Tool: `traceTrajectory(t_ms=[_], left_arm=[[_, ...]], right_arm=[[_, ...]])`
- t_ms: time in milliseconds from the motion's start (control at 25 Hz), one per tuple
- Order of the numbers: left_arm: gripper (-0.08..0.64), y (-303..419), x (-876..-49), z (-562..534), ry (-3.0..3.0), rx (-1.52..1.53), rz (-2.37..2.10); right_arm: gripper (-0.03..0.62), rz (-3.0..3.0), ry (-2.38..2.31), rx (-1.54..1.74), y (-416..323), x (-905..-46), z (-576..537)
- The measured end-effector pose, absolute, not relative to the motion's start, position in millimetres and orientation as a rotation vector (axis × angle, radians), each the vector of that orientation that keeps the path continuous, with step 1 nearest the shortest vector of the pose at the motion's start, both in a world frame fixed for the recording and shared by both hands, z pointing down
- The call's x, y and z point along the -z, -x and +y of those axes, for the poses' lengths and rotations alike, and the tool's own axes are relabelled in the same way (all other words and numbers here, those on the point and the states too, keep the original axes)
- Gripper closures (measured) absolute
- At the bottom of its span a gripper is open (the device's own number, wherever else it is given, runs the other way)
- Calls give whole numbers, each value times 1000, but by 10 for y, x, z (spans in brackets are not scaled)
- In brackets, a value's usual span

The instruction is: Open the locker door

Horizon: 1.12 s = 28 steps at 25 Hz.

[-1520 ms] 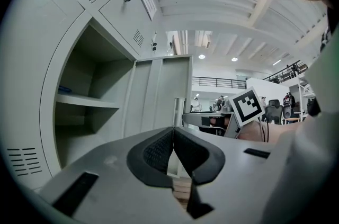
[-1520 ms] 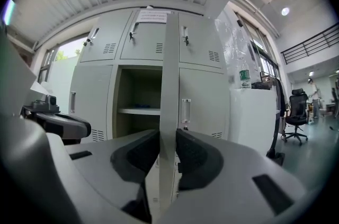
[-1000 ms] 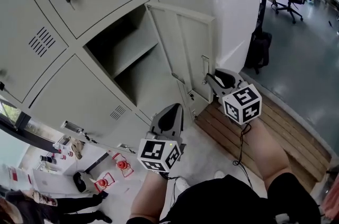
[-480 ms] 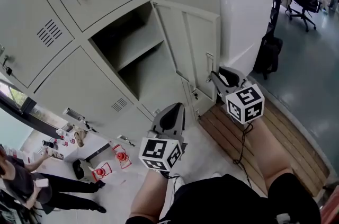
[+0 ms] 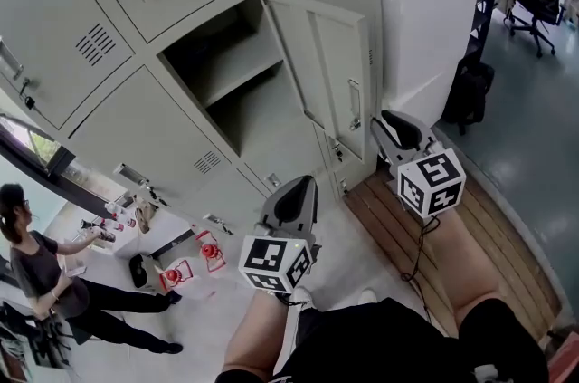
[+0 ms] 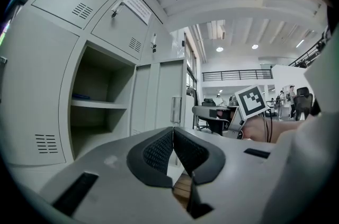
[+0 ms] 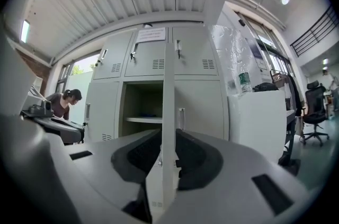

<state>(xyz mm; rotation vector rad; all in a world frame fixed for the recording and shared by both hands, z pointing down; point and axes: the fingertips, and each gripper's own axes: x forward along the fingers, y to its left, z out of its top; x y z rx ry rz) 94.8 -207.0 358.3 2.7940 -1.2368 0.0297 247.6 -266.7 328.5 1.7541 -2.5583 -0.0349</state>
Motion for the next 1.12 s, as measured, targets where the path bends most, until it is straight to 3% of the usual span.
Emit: traceTrajectory(t_ms=[200,680,1120], left_arm=[[543,-880,-3706,-1866,-2750,-66,-1287],[543,-358,-4006,-1485,-2650,-96,-1372],[543,436,-3996,-1116,-2641,-45,-1406]], right_arm=[[537,-2601,-1657,85,-2213,-3366,-2436],[538,-2727,-1328,-52,-1137,-3784,-2006],[538,-2746,-1309,-130,-346,-3840,-1465]])
